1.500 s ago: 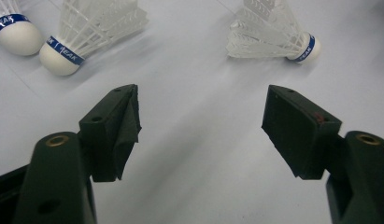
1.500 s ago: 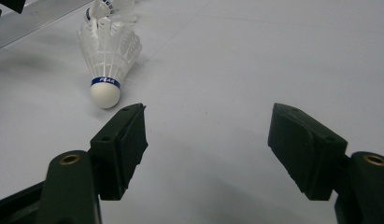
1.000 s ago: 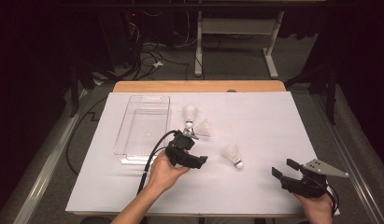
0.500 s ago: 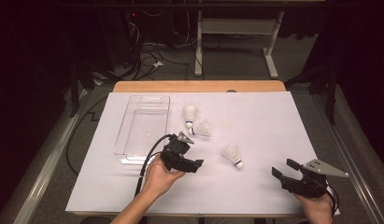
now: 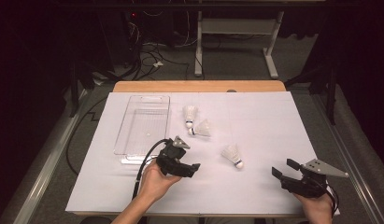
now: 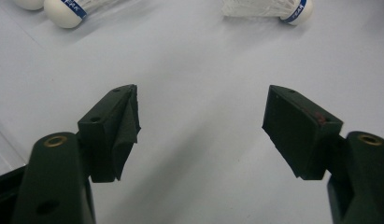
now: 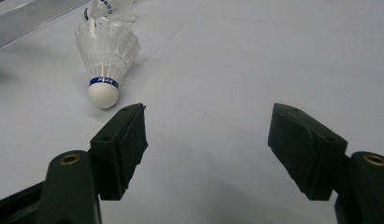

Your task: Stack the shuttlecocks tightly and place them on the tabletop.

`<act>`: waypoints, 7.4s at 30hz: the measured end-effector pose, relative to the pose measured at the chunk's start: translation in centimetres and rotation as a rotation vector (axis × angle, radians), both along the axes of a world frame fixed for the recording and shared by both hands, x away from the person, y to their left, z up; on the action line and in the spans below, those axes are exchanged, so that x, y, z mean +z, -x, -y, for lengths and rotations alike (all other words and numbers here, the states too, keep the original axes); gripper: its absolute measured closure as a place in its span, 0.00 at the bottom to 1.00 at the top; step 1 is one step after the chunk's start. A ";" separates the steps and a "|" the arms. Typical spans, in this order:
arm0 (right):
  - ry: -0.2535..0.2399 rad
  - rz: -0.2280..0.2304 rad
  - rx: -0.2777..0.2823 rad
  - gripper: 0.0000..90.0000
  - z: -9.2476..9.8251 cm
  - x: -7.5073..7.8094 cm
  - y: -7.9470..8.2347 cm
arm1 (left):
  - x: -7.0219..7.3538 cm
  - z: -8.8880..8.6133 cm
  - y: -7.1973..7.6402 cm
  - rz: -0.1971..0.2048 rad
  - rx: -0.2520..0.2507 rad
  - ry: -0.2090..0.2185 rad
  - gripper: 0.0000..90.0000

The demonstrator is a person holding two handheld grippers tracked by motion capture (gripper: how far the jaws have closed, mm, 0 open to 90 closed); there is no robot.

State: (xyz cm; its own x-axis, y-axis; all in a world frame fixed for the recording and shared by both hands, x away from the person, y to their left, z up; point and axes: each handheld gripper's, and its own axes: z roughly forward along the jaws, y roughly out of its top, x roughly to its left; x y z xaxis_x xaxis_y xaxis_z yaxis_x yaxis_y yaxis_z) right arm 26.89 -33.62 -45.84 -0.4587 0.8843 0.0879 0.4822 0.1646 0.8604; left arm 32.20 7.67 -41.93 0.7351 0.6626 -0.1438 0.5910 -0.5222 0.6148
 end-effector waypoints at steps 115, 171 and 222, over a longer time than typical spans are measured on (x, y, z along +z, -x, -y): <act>0.009 -0.005 -0.022 0.31 0.1 0.0 0.0 | -1.7 -11.5 4.8 0.099 0.243 0.099 0.34; 0.024 -0.014 -0.020 0.31 -0.1 -0.1 -0.1 | -3.8 -17.9 5.7 0.144 0.464 0.118 0.34; -0.016 0.014 0.033 0.31 -2.7 1.3 -1.3 | -3.8 -17.9 6.0 0.155 0.447 0.141 0.33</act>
